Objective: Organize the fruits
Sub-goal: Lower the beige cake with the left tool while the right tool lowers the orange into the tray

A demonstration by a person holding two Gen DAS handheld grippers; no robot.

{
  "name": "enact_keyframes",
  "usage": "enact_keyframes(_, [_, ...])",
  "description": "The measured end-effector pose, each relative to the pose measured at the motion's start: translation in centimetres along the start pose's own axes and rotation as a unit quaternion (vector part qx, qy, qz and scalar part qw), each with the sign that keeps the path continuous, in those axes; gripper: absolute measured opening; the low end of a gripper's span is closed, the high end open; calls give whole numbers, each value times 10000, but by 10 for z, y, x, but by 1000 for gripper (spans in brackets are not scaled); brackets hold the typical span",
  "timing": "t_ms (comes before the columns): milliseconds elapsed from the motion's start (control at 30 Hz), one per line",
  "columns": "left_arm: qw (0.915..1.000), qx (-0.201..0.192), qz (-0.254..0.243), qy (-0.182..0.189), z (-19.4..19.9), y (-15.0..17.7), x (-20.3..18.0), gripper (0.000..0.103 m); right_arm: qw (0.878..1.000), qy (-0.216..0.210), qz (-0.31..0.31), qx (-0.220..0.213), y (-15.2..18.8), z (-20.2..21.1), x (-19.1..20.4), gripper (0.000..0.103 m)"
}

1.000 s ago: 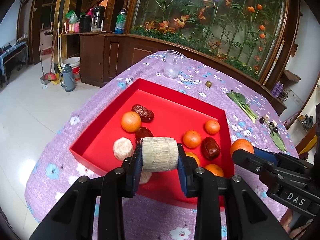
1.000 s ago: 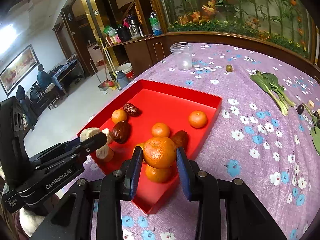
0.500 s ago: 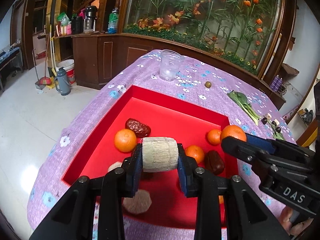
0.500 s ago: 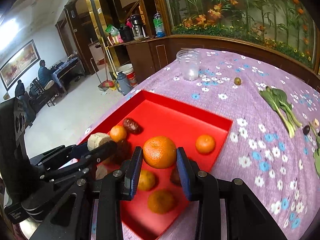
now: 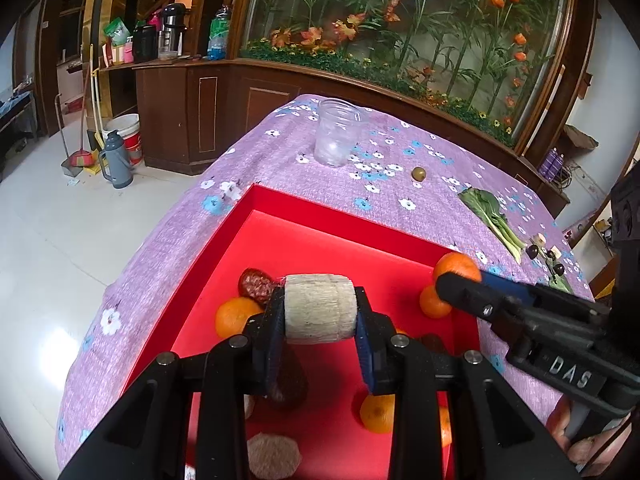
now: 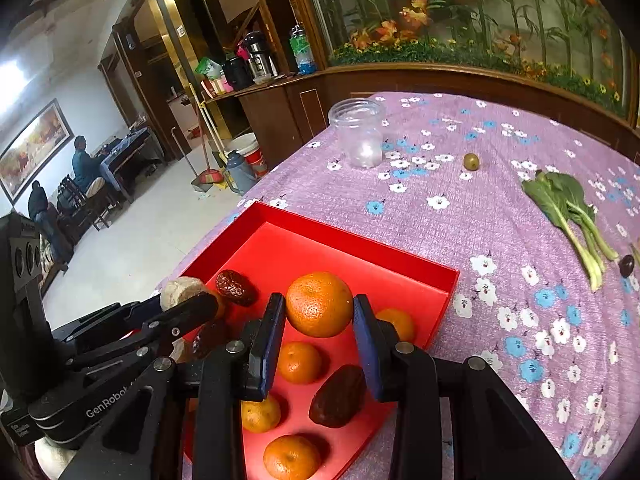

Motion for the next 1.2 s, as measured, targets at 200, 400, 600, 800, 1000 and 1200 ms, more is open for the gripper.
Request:
enact_keyframes(200, [9999,81,-47,-106,-14,0,-3,31,9998,-158,-27,108,6,-14,1,38])
enact_keyframes(400, [9997,134,-66,-212,-25,1,-1,31,9996,-150,-38,226,11,-27,-1,38])
enact_keyframes(600, [9994,205,-91,-258,-32,5,-1,30,9996,-132,-62,254,9,-35,-8,38])
enact_keyframes(800, [9991,298,-122,-275,-39,9,-1,30,9994,-148,-37,302,7,-43,-6,38])
enact_keyframes(1000, [9989,354,-93,-299,-45,10,1,30,9993,-141,-45,346,7,-50,-8,38])
enact_keyframes(1200, [9988,390,-74,-302,-48,11,2,30,9991,-126,-61,388,8,-55,-9,38])
Point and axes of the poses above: each gripper's, at about its wrist camera, not at the fingertips, and z roughly against the way its jaws point, x to its left, y to its underside, the point moved 2 cm from there along -z, roughly the way its jaws point, and after that the axes turned 12 degrees about z, right-handed, at the moved point
